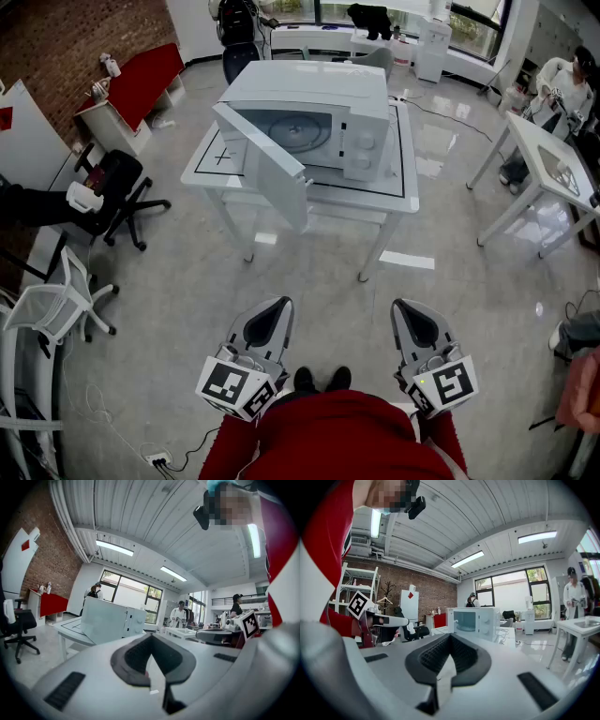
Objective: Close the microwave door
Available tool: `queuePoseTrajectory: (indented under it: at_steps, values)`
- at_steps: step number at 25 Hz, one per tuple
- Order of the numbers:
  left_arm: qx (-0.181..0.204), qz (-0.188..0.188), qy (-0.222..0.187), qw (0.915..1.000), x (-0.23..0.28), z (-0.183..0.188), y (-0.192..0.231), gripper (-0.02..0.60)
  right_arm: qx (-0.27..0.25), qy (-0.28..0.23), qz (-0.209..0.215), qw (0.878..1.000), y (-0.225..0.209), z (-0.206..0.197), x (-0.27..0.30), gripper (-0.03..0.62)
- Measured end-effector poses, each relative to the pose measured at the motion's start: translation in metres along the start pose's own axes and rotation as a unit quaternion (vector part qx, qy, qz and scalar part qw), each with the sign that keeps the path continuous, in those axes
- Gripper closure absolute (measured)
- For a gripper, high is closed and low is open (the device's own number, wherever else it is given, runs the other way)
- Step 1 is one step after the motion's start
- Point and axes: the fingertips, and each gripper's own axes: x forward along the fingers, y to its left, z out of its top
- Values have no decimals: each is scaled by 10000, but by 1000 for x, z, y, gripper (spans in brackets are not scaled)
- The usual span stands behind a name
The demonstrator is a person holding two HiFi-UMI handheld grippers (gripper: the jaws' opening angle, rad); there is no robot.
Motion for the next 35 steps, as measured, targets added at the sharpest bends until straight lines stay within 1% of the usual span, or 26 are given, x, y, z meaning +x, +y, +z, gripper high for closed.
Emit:
queuePoseTrajectory:
  at_steps: [9,14,20,23,25,29,32,35]
  values:
    - [-52,-9,73,10000,4,-4,-1,571,30,110,18,9999,-4,-7,-2,582]
    - [-88,15,152,9998,9,-14,-2,571,4,151,62,9999,-7,-12,-3,582]
    - [6,418,204,9989,14,-13,15,571,-447,284,360,9980,-7,-14,2,580]
    - [107,572,141,9982,18,-6,18,571,-654,325,367,9966,-11,-14,6,580]
    - [156,611,87,9980,22,-3,16,571,-677,332,432,9962,-10,-15,9,580]
    - [309,578,62,9978,31,-2,-1,571,-516,442,630,9957,-2,-16,10,580]
    - [418,539,36,9977,36,-1,-15,571,-614,385,792,9942,1,-12,12,580]
    - [507,551,27,9972,39,1,-23,571,-626,271,838,9941,2,-5,15,580]
